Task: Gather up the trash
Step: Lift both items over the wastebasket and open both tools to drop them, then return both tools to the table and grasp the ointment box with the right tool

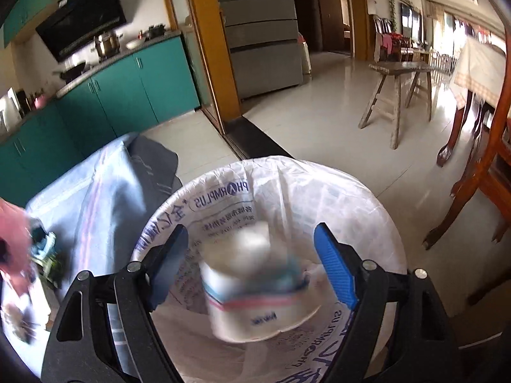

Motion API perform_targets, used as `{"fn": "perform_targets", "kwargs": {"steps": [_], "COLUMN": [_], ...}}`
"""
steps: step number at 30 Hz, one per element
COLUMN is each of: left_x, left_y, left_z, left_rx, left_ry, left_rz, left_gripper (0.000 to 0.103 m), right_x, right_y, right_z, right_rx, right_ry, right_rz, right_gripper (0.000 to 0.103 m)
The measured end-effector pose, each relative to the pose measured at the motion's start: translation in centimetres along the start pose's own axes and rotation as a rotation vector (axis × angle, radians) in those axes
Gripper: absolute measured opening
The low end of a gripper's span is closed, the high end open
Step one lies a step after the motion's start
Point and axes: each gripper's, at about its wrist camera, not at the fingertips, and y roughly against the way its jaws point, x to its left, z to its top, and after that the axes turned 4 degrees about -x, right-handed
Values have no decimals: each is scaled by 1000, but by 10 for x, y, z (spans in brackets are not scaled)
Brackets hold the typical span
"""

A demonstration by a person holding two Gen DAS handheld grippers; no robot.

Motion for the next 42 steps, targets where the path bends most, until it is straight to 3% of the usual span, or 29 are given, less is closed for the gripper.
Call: {"fn": "perform_targets", "kwargs": {"steps": [8, 15, 18, 19, 21, 27, 32, 36, 42], "left_x": [-62, -117, -129, -128, -130, -98, -37, 37, 145], "left_y": [-41, -64, -70, -70, -69, -57, -27, -1, 33], "left_z": [-8, 2, 10, 11, 15, 17, 10, -2, -18], "left_rx": [107, 128, 120, 119, 110, 67, 24, 34, 109], "left_ry": [-36, -92, -100, -106, -120, -69, -37, 10, 85], "left_rz": [-134, -265, -309, -316, -315, -209, -39, 123, 234], "left_gripper": [59, 60, 69, 78, 84, 89, 90, 89, 89], "right_x": [-41, -60, -69, -71, -70, -56, -33, -9, 38], "right_y": [15, 22, 37, 40, 48, 47, 34, 26, 12], "right_z": [13, 18, 18, 19, 19, 19, 16, 11, 0], "right_rx": [-71, -117, -177, -196, -242, -251, -193, -155, -66], "right_ry": [-226, -310, -350, -353, -348, -297, -215, -136, 31], "right_rz": [-42, -81, -115, -124, -150, -128, -75, -42, 115], "right_gripper": [80, 80, 80, 82, 87, 89, 89, 89, 89]}}
